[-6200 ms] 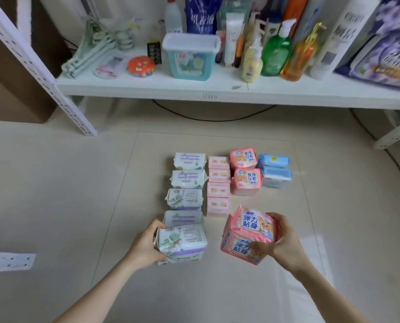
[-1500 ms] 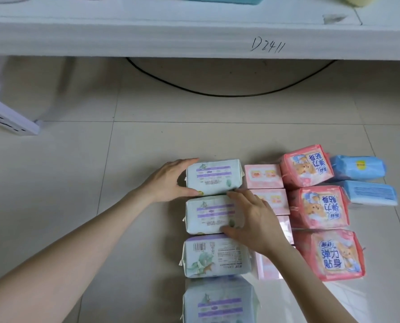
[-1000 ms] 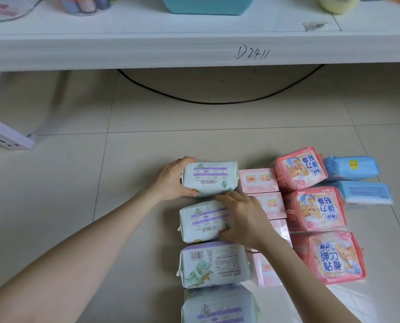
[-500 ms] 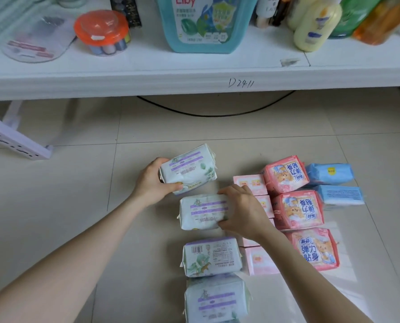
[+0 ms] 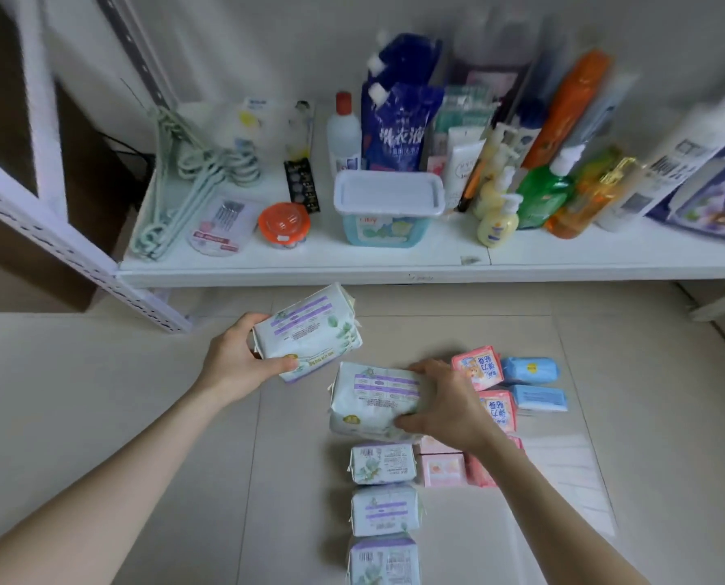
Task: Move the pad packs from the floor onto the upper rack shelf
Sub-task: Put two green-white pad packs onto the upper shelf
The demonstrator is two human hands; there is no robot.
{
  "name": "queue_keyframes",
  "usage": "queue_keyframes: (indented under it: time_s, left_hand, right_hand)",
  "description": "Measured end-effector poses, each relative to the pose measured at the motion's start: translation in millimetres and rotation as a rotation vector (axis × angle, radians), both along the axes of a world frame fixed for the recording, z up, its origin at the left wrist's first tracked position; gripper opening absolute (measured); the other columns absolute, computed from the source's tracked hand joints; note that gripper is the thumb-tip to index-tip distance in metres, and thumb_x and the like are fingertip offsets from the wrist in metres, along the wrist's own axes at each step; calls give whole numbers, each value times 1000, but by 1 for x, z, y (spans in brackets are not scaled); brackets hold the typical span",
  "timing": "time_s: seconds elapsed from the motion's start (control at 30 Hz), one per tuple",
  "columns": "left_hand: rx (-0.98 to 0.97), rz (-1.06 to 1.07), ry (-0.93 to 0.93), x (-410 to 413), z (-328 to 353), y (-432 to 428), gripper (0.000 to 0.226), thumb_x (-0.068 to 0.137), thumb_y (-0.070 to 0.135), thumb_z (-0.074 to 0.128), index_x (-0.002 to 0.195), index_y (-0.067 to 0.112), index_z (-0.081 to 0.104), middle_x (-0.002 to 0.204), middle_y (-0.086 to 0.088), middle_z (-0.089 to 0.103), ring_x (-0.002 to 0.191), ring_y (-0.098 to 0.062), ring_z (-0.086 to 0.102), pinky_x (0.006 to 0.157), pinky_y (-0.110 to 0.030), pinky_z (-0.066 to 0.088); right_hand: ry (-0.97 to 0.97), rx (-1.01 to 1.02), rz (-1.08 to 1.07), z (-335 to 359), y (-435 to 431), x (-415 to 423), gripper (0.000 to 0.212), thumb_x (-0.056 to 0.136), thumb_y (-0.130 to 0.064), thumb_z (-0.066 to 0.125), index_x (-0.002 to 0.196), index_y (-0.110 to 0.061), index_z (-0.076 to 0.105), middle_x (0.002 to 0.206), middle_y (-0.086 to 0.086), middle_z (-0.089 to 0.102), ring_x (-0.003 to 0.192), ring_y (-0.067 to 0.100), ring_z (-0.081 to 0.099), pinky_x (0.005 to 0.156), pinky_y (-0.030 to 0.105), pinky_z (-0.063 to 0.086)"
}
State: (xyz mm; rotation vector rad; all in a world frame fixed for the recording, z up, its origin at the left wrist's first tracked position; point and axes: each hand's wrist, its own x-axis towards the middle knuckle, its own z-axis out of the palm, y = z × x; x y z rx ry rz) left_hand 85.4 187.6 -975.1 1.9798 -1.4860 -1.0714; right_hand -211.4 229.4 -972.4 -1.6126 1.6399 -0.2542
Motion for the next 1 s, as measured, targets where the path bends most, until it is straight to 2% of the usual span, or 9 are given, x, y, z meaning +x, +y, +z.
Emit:
queue_keyframes:
  time_s: [0.1, 0.17, 0.23, 0.3, 0.5, 0.6, 0.77, 0.9, 1.0]
  left_hand:
    - [-1, 5, 3, 12, 72, 6, 67, 56, 30, 93, 112, 31, 56, 101, 8, 70, 80, -14, 64, 71, -29, 51]
    - [-7, -4, 1, 17, 123, 9, 73, 52, 37, 93, 116, 30, 58, 101, 10, 71, 85, -12, 65, 76, -32, 53]
    - [-27, -12, 12, 18, 175, 11, 72, 53, 36, 93, 115, 29, 58, 102, 12, 70, 87, -7, 66, 73, -26, 52]
    - [-48, -22, 25, 19, 227, 13, 72, 51, 38, 93, 114, 30, 58, 103, 13, 70, 86, -3, 65, 68, -21, 48]
    - [-110, -25, 3, 31, 365, 20, 83, 43, 55, 88, 116, 32, 58, 104, 16, 69, 89, -8, 67, 79, -34, 55]
    - [-175, -15, 0, 35, 427, 27, 68, 51, 41, 92, 110, 31, 60, 102, 16, 69, 93, -6, 65, 77, -29, 53]
    - [-277, 11, 52, 39, 522, 35, 60, 57, 33, 92, 109, 29, 62, 105, 14, 69, 100, -7, 63, 86, -33, 53]
    - [-365, 23, 99, 42, 595, 37, 76, 41, 51, 89, 109, 26, 64, 107, 13, 70, 103, -6, 64, 92, -36, 52]
    - [-420, 20, 106, 46, 644, 39, 78, 37, 56, 86, 107, 27, 65, 104, 13, 71, 102, -6, 64, 94, -40, 51]
  right_hand:
    - [-48, 23, -17, 72, -2, -1, 72, 56, -27, 88, 120, -20, 56, 99, -12, 60, 86, 5, 59, 70, 11, 46]
    - [-66, 17, -17, 120, -4, -2, 70, 55, -29, 88, 117, -21, 56, 98, -13, 61, 84, 2, 59, 67, 7, 45]
    - [-85, -6, -23, 169, -7, -3, 67, 55, -29, 88, 114, -25, 57, 95, -15, 62, 81, 1, 59, 65, 4, 43]
    - [-107, -35, -22, 217, -10, -3, 65, 54, -30, 89, 111, -27, 58, 94, -14, 63, 82, 5, 61, 66, 8, 44]
    - [-162, -111, 31, 355, -21, -4, 64, 52, -33, 89, 108, -24, 62, 94, -7, 69, 81, 6, 65, 71, 20, 54]
    - [-197, -144, 77, 419, -24, -5, 61, 52, -33, 90, 106, -26, 61, 97, -6, 67, 85, 7, 64, 72, 20, 53]
    - [-257, -214, 104, 513, -26, -7, 57, 49, -33, 91, 100, -26, 65, 92, -5, 72, 82, 13, 69, 78, 37, 58]
    - [-305, -274, 112, 580, -29, -13, 60, 53, -24, 91, 106, -19, 64, 94, 0, 72, 79, 17, 71, 71, 44, 60]
    - [-333, -352, 117, 628, -33, -15, 59, 52, -26, 90, 105, -21, 64, 98, -2, 72, 83, 15, 71, 75, 41, 59]
